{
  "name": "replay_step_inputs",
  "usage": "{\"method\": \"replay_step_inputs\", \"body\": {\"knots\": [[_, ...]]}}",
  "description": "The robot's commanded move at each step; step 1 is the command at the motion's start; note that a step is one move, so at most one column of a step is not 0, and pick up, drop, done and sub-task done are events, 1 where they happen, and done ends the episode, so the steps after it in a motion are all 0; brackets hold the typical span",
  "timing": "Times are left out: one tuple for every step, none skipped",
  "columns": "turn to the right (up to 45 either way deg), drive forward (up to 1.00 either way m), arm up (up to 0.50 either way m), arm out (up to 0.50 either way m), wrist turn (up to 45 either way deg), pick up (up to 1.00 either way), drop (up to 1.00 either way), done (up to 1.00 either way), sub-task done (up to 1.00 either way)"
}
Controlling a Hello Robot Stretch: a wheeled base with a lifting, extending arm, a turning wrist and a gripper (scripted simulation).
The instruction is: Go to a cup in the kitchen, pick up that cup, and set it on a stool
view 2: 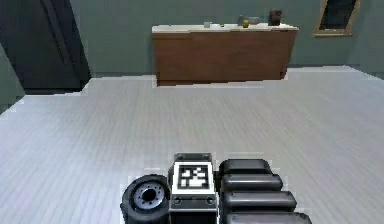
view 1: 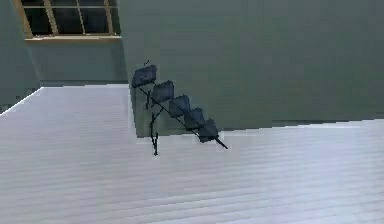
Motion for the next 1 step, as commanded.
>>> {"method": "replay_step_inputs", "body": {"knots": [[0.0,1.00,0.00,0.00,0.0,0.00,0.00,0.00,0.00]]}}
